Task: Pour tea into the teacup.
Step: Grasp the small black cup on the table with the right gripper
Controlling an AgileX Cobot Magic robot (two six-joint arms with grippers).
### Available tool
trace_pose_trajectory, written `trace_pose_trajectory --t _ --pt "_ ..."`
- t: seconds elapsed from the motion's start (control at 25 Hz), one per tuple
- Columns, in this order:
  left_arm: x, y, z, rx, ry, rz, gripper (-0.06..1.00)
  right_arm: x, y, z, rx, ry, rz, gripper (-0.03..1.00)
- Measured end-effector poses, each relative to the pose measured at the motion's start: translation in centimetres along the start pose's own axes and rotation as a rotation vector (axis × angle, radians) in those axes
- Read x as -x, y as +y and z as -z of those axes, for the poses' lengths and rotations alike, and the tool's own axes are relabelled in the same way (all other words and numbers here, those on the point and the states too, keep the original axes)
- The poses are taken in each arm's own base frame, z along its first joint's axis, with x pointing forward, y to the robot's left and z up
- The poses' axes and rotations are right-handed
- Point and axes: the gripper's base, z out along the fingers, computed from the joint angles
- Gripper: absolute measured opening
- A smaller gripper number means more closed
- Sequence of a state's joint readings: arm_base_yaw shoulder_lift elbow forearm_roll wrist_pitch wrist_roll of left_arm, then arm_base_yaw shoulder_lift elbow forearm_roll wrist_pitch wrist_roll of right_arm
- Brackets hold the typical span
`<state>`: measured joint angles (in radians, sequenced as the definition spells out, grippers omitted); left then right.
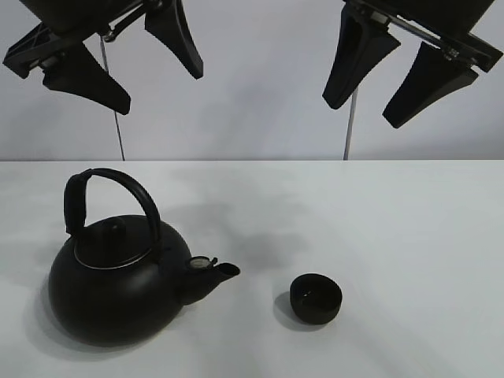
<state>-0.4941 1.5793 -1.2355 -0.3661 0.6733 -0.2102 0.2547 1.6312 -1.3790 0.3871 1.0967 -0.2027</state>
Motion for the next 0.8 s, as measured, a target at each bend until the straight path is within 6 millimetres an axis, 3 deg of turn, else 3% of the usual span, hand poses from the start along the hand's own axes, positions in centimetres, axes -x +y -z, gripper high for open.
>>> trace_pose_trajectory --t 0.36,0.64,0.8 --pt "0.0 0.0 0.0 0.000 0.000 0.000 0.57 -0.1 -0.1 0.0 -0.008 0.007 0.012 0.51" --pt "0.0 0.0 0.0 0.000 0.000 0.000 0.57 -1.1 -0.1 0.1 -0.001 0.120 0.117 0.51" --pt "0.0 0.0 0.0 0.000 0.000 0.000 0.57 -1.3 1.1 -0.4 -0.021 0.147 0.200 0.51"
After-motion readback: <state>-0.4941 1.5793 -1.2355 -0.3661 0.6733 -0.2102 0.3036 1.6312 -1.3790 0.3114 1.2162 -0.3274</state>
